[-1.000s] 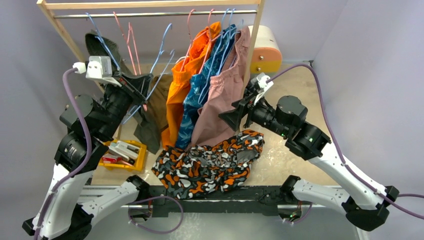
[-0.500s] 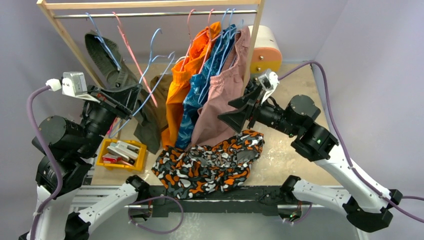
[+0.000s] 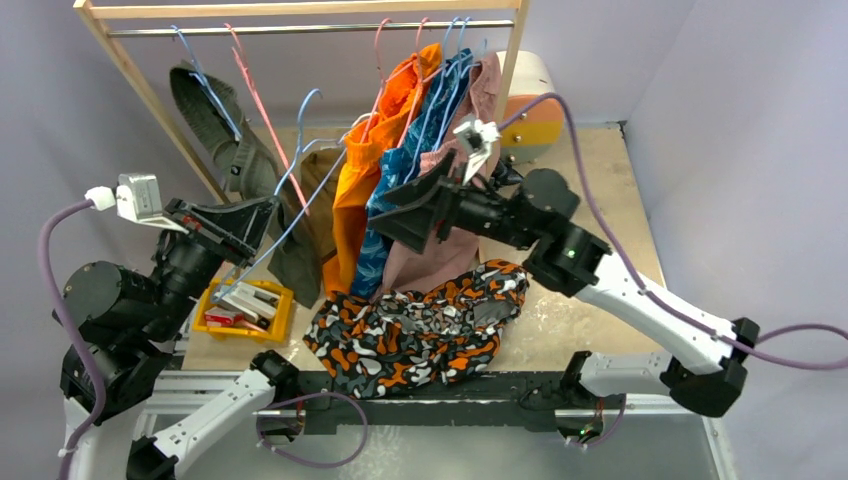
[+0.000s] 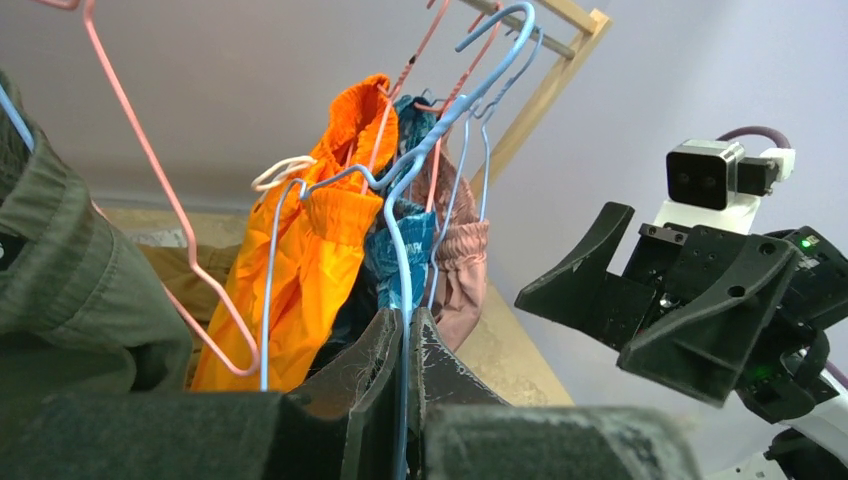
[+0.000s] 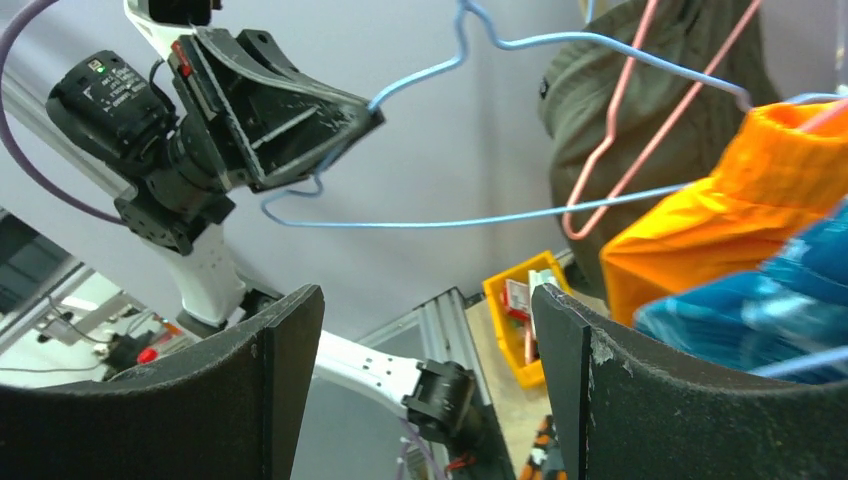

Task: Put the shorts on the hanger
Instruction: Hang the shorts on the hanger.

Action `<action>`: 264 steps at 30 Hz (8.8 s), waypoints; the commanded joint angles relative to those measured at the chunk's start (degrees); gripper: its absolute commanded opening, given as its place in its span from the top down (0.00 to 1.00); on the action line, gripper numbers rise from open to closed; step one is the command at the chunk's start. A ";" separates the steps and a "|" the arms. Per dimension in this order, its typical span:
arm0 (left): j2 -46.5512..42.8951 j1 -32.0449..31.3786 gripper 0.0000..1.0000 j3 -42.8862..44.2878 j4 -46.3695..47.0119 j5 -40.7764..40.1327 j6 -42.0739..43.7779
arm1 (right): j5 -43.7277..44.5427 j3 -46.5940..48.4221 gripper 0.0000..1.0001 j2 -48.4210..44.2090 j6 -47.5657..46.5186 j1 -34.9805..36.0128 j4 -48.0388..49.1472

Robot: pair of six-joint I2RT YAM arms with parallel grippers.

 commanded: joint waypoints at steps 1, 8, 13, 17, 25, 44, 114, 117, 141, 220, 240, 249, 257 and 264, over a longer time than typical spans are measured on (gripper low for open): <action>-0.81 0.32 1.00 -2.21 2.73 0.90 -1.36 | 7.74 2.76 0.21 3.09 6.40 4.09 10.19; -1.94 0.32 1.00 -4.56 3.22 0.76 -0.62 | 17.40 7.04 0.21 10.27 12.25 7.69 14.62; -2.80 0.32 1.00 -5.60 3.27 0.80 0.02 | 20.61 10.70 0.21 14.77 16.10 7.63 13.66; -3.37 0.32 1.00 -6.12 3.25 0.71 0.43 | 21.53 16.43 0.22 19.18 17.02 7.65 8.96; -3.34 0.32 1.00 -6.87 3.80 1.46 0.63 | 20.37 21.89 0.24 24.17 17.77 7.81 5.00; -2.84 0.32 1.00 -8.78 5.42 2.80 0.05 | 15.93 23.55 0.61 26.73 17.75 8.08 8.47; 9.93 -0.74 0.25 -9.94 29.16 52.79 8.03 | -21.02 -5.36 1.00 -15.20 -28.55 8.08 -29.09; 10.44 -0.74 0.26 -11.85 29.15 53.95 8.05 | -21.79 -4.89 1.00 -14.85 -29.11 8.08 -30.54; 16.12 -16.33 0.28 -14.12 10.75 43.46 18.87 | -1.24 -13.02 1.00 -22.89 -28.03 8.09 -28.19; 14.64 -19.20 1.00 -15.39 29.18 45.60 12.45 | 0.59 -2.86 0.38 -18.20 -19.84 8.07 -20.74; 13.63 -19.17 1.00 -15.66 29.24 47.11 13.28 | -10.96 -0.31 0.69 -14.68 -16.71 8.10 -18.86; 13.68 -19.20 1.00 -15.22 28.25 45.85 13.09 | -10.45 -0.81 1.00 -14.55 -16.98 8.14 -17.60; 11.12 -19.20 0.39 -16.03 21.53 34.71 13.01 | -1.52 -3.69 1.00 -19.39 -20.16 8.08 -22.04; 3.77 -19.19 0.28 -20.33 19.33 22.84 6.20 | 6.67 -5.60 1.00 -25.89 -20.78 8.12 -31.35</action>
